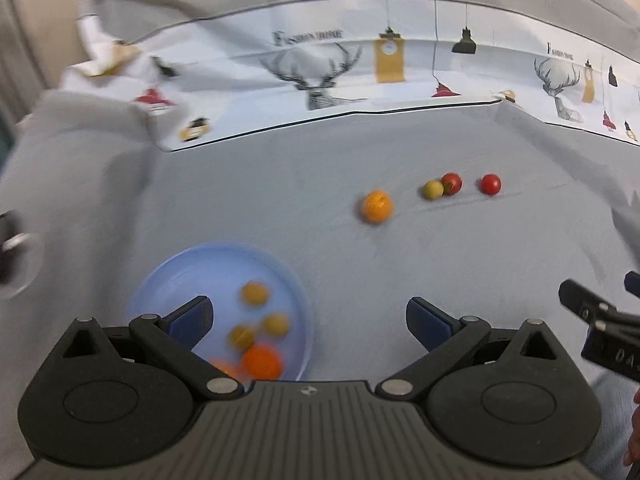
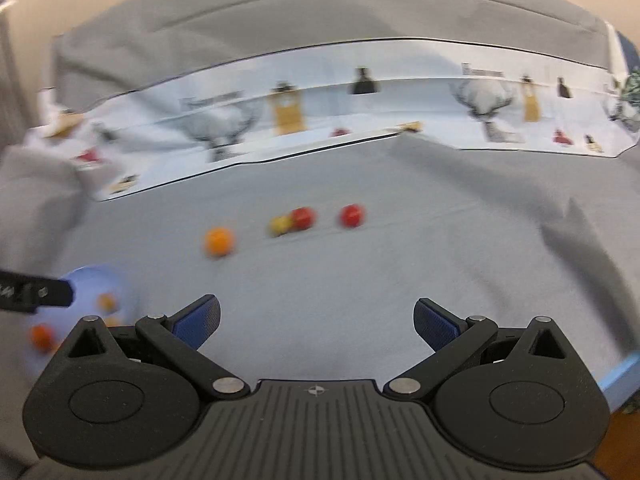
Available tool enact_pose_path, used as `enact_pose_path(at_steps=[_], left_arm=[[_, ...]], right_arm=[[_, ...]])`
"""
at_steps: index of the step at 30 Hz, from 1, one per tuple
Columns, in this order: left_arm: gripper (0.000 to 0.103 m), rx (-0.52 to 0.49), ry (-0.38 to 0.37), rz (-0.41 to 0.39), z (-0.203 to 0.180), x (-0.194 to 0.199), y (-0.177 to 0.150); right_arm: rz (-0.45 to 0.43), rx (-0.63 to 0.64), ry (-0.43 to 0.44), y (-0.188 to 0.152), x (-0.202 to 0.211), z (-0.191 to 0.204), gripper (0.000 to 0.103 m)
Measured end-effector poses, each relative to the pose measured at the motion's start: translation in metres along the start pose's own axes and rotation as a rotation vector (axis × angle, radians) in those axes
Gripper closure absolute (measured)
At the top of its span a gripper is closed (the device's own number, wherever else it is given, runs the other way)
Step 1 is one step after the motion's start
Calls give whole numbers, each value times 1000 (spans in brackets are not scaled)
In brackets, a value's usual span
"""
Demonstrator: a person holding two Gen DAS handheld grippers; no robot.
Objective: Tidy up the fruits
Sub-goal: 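Grasp an orange with the left tool while the right tool grasps a red tomato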
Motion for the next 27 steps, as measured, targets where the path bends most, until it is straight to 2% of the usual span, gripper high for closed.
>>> enact_pose_path(at_steps=[5, 9, 15, 17, 19, 27], left_arm=[[0, -58, 11, 8, -34, -87, 30], [0, -80, -4, 34, -53, -142, 47], [0, -92, 23, 76, -57, -202, 60], [0, -101, 30, 99, -55, -216, 58], [0, -68, 9, 78, -53, -218, 59], [0, -23, -16, 91, -49, -222, 58]], right_arm=[[17, 0, -68, 17, -95, -33, 1], [39, 7, -82, 25, -166, -42, 1], [47, 40, -56, 33, -236, -36, 1], [-9, 23, -38, 32, -245, -38, 1], [-35, 35, -41, 31, -245, -37, 1], [-41, 30, -38, 32, -244, -38, 1]])
Point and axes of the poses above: each gripper's, at about its wrist camera, not at the fingertips, and x roughly against the way its jaws point, z to its left, y to its top, the point moved 10 cm from there along -x, roughly the way its jaws point, and after that the axes turned 6 degrees about x, right-handed, at the moved point
